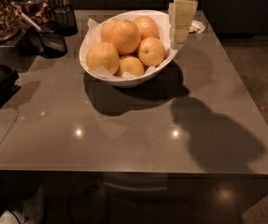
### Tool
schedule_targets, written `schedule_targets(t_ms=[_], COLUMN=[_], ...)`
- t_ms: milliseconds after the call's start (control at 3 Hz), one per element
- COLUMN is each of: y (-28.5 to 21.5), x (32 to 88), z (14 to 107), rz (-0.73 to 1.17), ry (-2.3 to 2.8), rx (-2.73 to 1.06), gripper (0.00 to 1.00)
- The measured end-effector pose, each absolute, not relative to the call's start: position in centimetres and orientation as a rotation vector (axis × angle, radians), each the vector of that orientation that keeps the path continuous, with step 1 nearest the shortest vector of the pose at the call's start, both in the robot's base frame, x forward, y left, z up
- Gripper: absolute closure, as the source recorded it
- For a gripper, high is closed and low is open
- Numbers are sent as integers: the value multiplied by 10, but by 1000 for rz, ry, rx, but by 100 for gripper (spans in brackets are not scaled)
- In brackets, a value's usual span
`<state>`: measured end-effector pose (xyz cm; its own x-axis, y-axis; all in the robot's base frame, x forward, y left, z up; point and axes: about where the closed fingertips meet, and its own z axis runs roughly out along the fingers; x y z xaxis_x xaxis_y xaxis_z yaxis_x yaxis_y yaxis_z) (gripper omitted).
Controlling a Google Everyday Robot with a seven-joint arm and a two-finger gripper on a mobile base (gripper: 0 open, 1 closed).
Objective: Pick orange from white bowl
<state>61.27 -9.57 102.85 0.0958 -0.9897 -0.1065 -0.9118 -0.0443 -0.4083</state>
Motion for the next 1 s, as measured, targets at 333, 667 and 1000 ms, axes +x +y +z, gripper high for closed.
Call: schedule_targets(t_ms=[333,667,1000], y=[-76,-52,-42], x=[631,646,655], z=[1032,1036,1034], rz=[-274,-274,-264], ry=[1784,1677,1624], rx=[-2027,-2093,-2138], gripper=[0,0,0])
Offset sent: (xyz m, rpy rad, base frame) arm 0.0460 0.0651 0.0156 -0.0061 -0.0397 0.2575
